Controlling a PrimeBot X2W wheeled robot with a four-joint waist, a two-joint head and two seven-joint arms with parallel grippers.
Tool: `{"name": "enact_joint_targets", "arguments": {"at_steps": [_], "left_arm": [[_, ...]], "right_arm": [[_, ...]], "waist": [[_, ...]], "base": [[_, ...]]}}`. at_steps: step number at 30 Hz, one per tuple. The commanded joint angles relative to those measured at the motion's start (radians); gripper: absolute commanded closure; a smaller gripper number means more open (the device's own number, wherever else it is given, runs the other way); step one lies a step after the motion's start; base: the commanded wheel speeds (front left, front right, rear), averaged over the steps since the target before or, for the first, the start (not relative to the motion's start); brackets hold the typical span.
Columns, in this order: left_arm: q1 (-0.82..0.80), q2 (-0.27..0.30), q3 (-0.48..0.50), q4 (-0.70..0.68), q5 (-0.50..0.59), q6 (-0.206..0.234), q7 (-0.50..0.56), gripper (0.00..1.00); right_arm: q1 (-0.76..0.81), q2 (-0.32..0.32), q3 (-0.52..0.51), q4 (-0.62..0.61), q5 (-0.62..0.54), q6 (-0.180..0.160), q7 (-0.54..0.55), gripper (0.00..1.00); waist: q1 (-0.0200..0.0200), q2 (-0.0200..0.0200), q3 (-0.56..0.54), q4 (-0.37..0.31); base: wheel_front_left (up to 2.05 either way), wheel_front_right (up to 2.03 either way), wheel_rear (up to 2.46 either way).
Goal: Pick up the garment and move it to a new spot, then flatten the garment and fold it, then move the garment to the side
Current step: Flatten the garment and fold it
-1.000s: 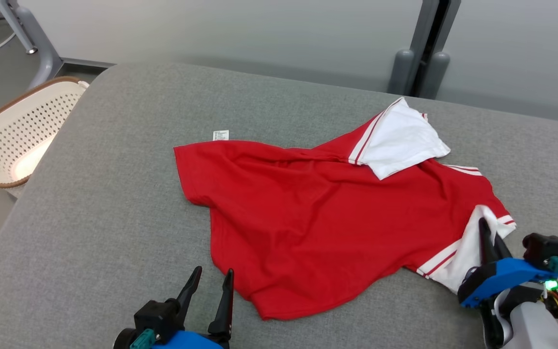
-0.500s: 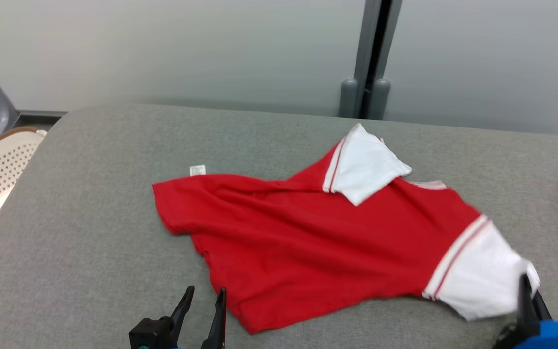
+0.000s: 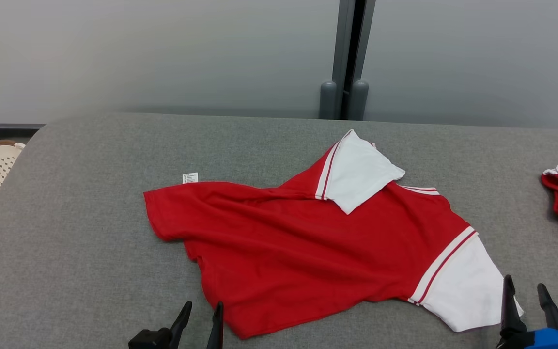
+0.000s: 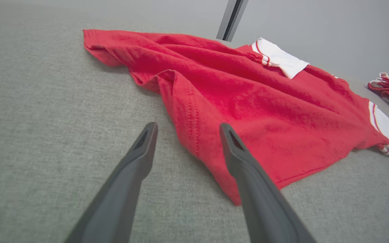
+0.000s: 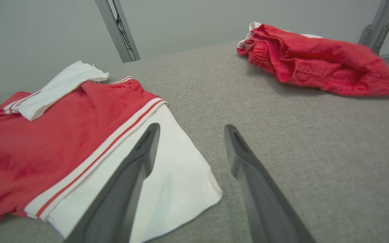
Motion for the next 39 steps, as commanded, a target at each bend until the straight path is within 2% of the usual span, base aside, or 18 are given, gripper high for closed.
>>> {"name": "enact_joint_targets", "arguments": {"at_steps": [1, 9, 15, 23, 30, 31, 32, 33, 34, 39], "left_arm": [[-0.024, 0.001, -0.001, 0.004, -0.006, -0.002, -0.003, 0.00], [-0.088, 0.002, -0.018, 0.062, -0.058, -0.002, -0.003, 0.00], [-0.153, 0.023, -0.038, 0.116, -0.108, -0.002, -0.003, 0.00], [-0.239, 0.053, -0.127, 0.238, -0.224, -0.002, -0.003, 0.00], [-0.291, 0.082, -0.219, 0.247, -0.300, -0.002, -0.003, 0.00], [-0.296, 0.086, -0.228, 0.246, -0.308, -0.002, -0.003, 0.07], [-0.299, 0.089, -0.239, 0.246, -0.314, -0.002, -0.003, 0.29], [-0.301, 0.091, -0.248, 0.247, -0.320, -0.002, -0.003, 0.61], [-0.301, 0.093, -0.259, 0.247, -0.325, -0.002, -0.003, 1.00], [-0.317, 0.112, -0.267, 0.199, -0.319, -0.002, -0.003, 1.00]], "right_arm": [[-0.013, -0.002, 0.008, -0.003, 0.006, 0.000, -0.003, 0.00], [-0.031, -0.002, 0.055, -0.010, 0.015, 0.000, -0.003, 0.00], [-0.046, -0.002, 0.072, -0.015, 0.016, 0.000, -0.003, 0.00], [-0.054, -0.002, 0.094, -0.008, 0.016, 0.000, -0.003, 0.00], [-0.054, -0.002, 0.121, 0.006, 0.030, 0.000, -0.003, 0.00], [-0.054, -0.002, 0.125, 0.008, 0.033, 0.000, -0.003, 0.00], [-0.054, -0.002, 0.128, 0.010, 0.035, 0.000, -0.003, 0.00], [-0.055, -0.002, 0.131, 0.013, 0.037, 0.000, -0.003, 0.00], [-0.056, -0.002, 0.135, 0.015, 0.038, 0.000, -0.003, 0.00], [-0.050, -0.002, 0.140, 0.020, 0.043, 0.000, -0.003, 0.00]], "waist": [[0.0001, 0.0000, 0.003, 0.000], [0.0001, 0.0000, 0.032, -0.009], [0.0001, 0.0000, 0.058, -0.017], [0.0001, 0.0000, 0.070, -0.024], [0.0001, 0.0000, 0.066, -0.022], [0.0001, 0.0000, 0.065, -0.021], [0.0001, 0.0000, 0.064, -0.020], [0.0001, 0.0000, 0.062, -0.019], [0.0001, 0.0000, 0.060, -0.018], [0.0001, 0.0000, 0.047, -0.009]], "base": [[0.00, 0.00, 0.00], [0.00, 0.00, 0.00], [0.00, 0.00, 0.00], [0.00, 0.00, 0.00], [0.00, 0.00, 0.00], [0.00, 0.00, 0.00], [0.00, 0.00, 0.00], [0.00, 0.00, 0.00], [0.00, 0.00, 0.00], [0.00, 0.00, 0.00]]}}
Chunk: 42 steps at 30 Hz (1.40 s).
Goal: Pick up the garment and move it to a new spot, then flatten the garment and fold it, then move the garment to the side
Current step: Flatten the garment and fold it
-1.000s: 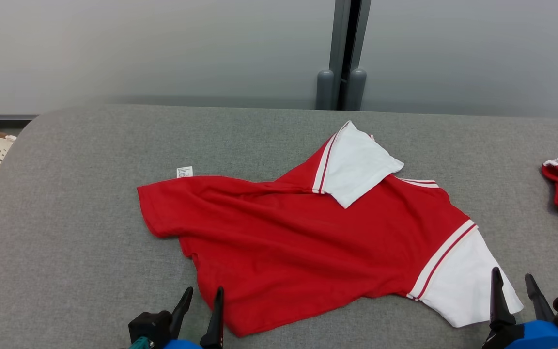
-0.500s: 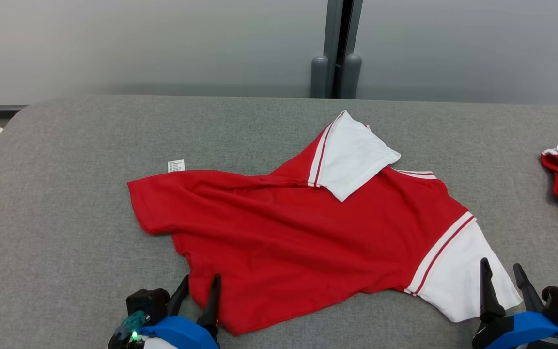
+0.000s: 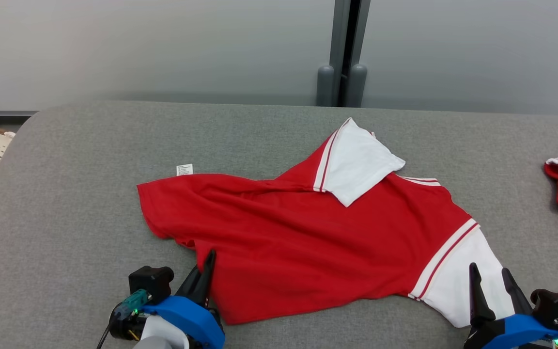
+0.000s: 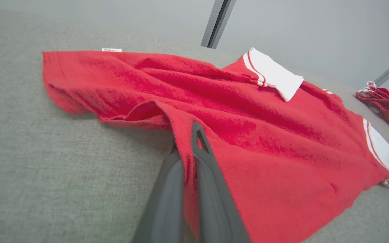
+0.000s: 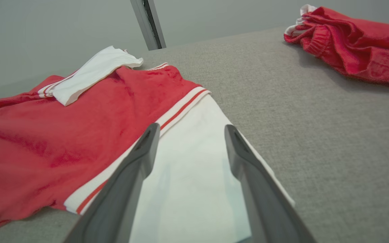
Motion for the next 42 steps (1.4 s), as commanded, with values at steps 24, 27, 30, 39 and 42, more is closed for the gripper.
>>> {"name": "enact_joint_targets", "arguments": {"at_steps": [24, 27, 30, 39, 42], "left_arm": [[0.061, 0.021, 0.117, -0.082, 0.201, -0.002, -0.003, 1.00], [0.021, 0.026, 0.147, -0.022, 0.206, 0.001, -0.003, 1.00], [-0.033, 0.039, 0.179, 0.028, 0.217, 0.005, -0.003, 1.00], [-0.156, 0.069, 0.233, 0.146, 0.270, 0.012, -0.003, 0.87], [-0.164, 0.063, 0.249, 0.166, 0.288, 0.026, -0.003, 0.00]], "right_arm": [[0.007, -0.002, 0.059, 0.023, 0.057, 0.000, -0.003, 0.00], [-0.009, -0.003, 0.061, 0.011, 0.052, 0.000, -0.003, 0.00], [-0.026, -0.003, 0.066, -0.007, 0.048, 0.000, -0.003, 0.00], [-0.046, -0.002, 0.108, -0.060, 0.071, 0.000, -0.003, 0.00], [-0.048, -0.002, 0.134, -0.085, 0.073, 0.000, -0.003, 0.00]], "waist": [[0.0000, 0.0000, -0.028, 0.052], [0.0000, 0.0000, 0.007, 0.019], [0.0000, 0.0000, 0.039, -0.010], [0.0000, 0.0000, 0.064, -0.046], [0.0000, 0.0000, 0.056, -0.047]], "base": [[0.00, 0.00, 0.00], [0.00, 0.00, 0.00], [0.00, 0.00, 0.00], [0.00, 0.00, 0.00], [0.00, 0.00, 0.00]]}}
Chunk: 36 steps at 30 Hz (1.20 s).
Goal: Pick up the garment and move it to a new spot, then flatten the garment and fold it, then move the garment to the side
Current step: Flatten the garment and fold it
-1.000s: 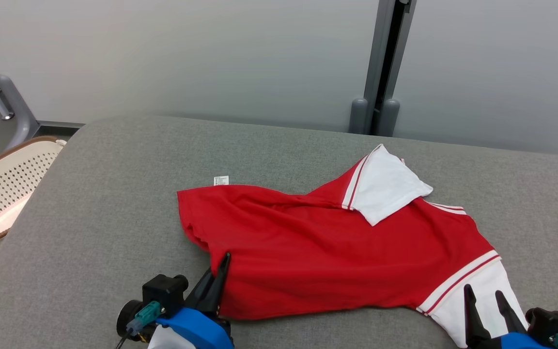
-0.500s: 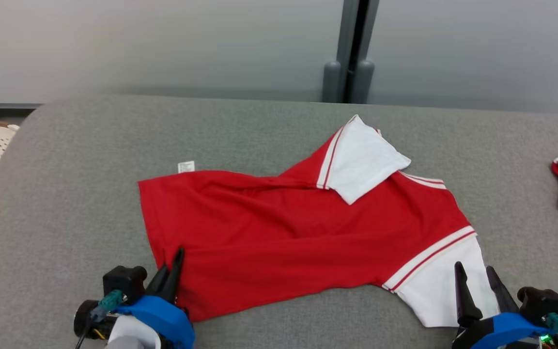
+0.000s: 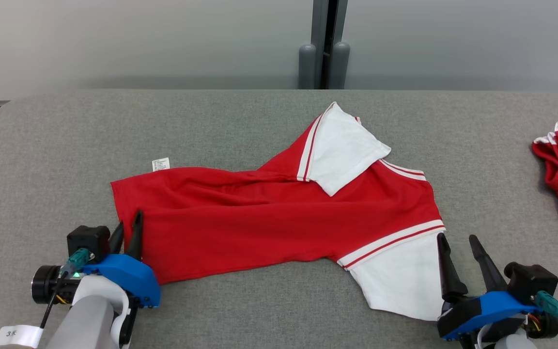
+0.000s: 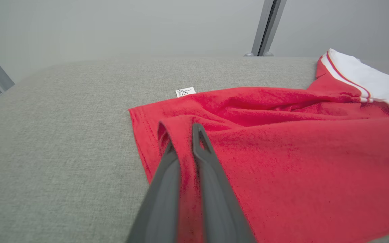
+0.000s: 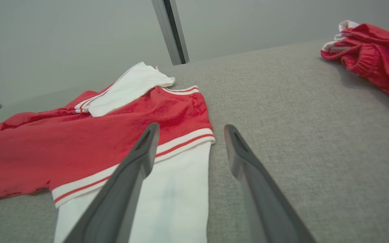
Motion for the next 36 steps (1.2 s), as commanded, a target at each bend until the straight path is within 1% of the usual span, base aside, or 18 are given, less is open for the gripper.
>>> {"name": "enact_joint_targets", "arguments": {"at_steps": [1, 7, 10, 14, 16, 19, 23, 27, 31, 35, 36], "left_arm": [[-0.004, 0.002, 0.013, -0.003, 0.006, 0.010, -0.003, 0.00], [0.093, -0.005, 0.096, -0.081, 0.041, 0.072, -0.003, 0.00], [0.166, -0.024, 0.137, -0.145, 0.060, 0.075, -0.003, 0.00], [0.275, -0.056, 0.171, -0.231, 0.092, 0.055, -0.003, 0.00], [0.324, -0.085, 0.189, -0.268, 0.105, 0.051, -0.003, 0.00], [0.399, -0.121, 0.214, -0.315, 0.123, 0.044, -0.003, 0.00], [0.461, -0.150, 0.241, -0.354, 0.140, 0.034, -0.003, 0.00], [0.475, -0.160, 0.257, -0.359, 0.155, 0.024, -0.003, 0.00], [0.455, -0.164, 0.274, -0.351, 0.171, 0.013, -0.003, 0.00], [0.430, -0.166, 0.283, -0.337, 0.183, 0.003, -0.003, 0.00], [0.430, -0.166, 0.283, -0.337, 0.183, 0.003, -0.003, 0.00]], "right_arm": [[-0.008, -0.003, 0.008, -0.010, 0.002, 0.000, -0.003, 0.00], [0.022, -0.003, 0.055, -0.051, -0.006, 0.000, -0.003, 0.00], [0.042, -0.003, 0.072, -0.059, -0.014, 0.000, -0.003, 0.00], [0.075, -0.003, 0.078, -0.053, -0.019, 0.000, -0.003, 0.00], [0.087, -0.003, 0.077, -0.054, -0.028, 0.000, -0.003, 0.00], [0.112, -0.003, 0.074, -0.033, -0.008, 0.000, -0.003, 0.00], [0.131, -0.003, 0.080, -0.023, -0.005, 0.000, -0.003, 0.00], [0.140, -0.003, 0.085, -0.016, -0.006, 0.000, -0.003, 0.00], [0.132, -0.003, 0.088, -0.006, -0.022, 0.000, -0.003, 0.00], [0.118, -0.003, 0.092, 0.020, -0.092, 0.000, -0.003, 0.00], [0.118, -0.003, 0.092, 0.020, -0.092, 0.000, -0.003, 0.00]], "waist": [[-0.0001, 0.0000, -0.005, 0.000], [-0.0001, 0.0000, -0.051, 0.002], [-0.0001, 0.0000, -0.081, 0.002], [-0.0001, 0.0000, -0.118, 0.001], [-0.0001, 0.0000, -0.130, 0.001], [-0.0001, 0.0000, -0.144, 0.000], [-0.0001, 0.0000, -0.156, 0.001], [-0.0001, 0.0000, -0.161, 0.003], [-0.0001, 0.0000, -0.156, 0.004], [-0.0001, 0.0000, -0.144, 0.008], [-0.0001, 0.0000, -0.144, 0.008]], "base": [[0.00, 0.00, 0.00], [0.00, 0.00, 0.00], [0.00, 0.00, 0.00], [0.00, 0.00, 0.00], [0.00, 0.00, 0.00], [0.00, 0.00, 0.00], [0.00, 0.00, 0.00], [0.00, 0.00, 0.00], [0.00, 0.00, 0.00], [0.00, 0.00, 0.00], [0.00, 0.00, 0.00]]}}
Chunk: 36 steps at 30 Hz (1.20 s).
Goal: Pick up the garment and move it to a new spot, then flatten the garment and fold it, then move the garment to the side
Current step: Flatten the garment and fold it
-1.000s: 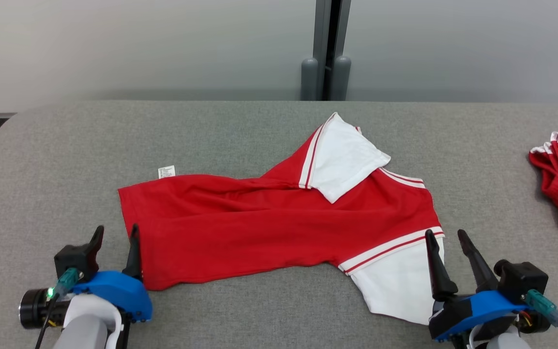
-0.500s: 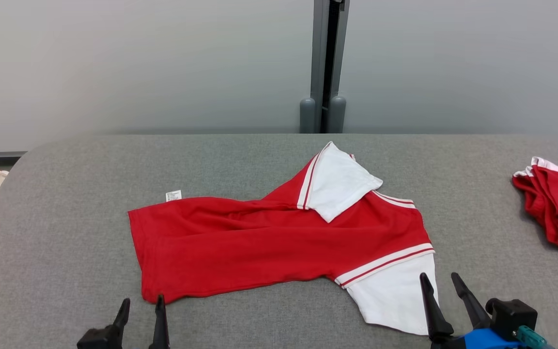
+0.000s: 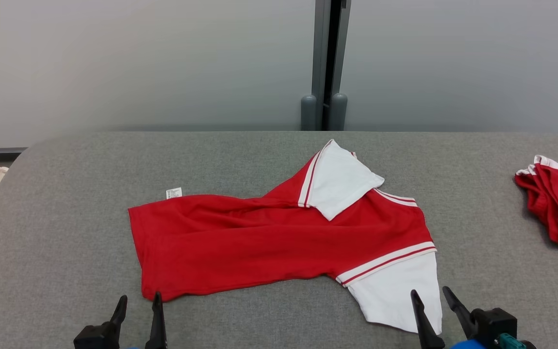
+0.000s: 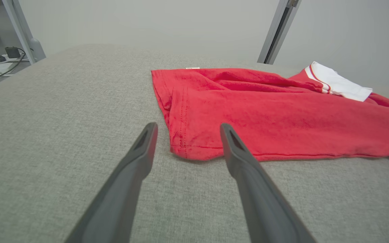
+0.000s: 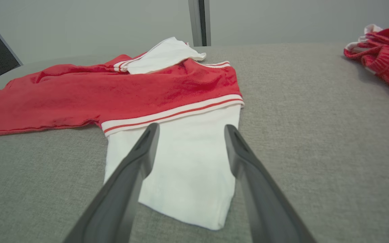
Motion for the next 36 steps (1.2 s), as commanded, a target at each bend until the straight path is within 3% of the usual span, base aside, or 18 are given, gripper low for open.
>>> {"name": "enact_joint_targets", "arguments": {"at_steps": [1, 14, 19, 36], "left_arm": [[-0.027, -0.003, 0.006, 0.013, 0.007, -0.008, -0.003, 0.00], [-0.121, -0.003, 0.026, 0.116, -0.011, -0.031, -0.003, 0.00], [-0.150, -0.003, 0.043, 0.144, -0.054, -0.032, -0.003, 0.00], [-0.220, 0.044, -0.046, 0.225, -0.171, -0.032, -0.003, 0.00]], "right_arm": [[-0.012, -0.003, 0.003, 0.016, -0.044, 0.000, -0.003, 0.00], [-0.044, -0.003, -0.015, 0.063, -0.163, 0.000, -0.003, 0.00], [-0.052, -0.002, -0.026, 0.068, -0.164, 0.000, -0.003, 0.00], [-0.083, -0.002, -0.028, 0.057, -0.146, 0.000, -0.003, 0.00]], "waist": [[0.0001, 0.0000, 0.011, 0.004], [0.0001, 0.0000, 0.084, -0.003], [0.0001, 0.0000, 0.101, -0.006], [0.0001, 0.0000, 0.156, -0.021]], "base": [[0.00, 0.00, 0.00], [0.00, 0.00, 0.00], [0.00, 0.00, 0.00], [0.00, 0.00, 0.00]]}}
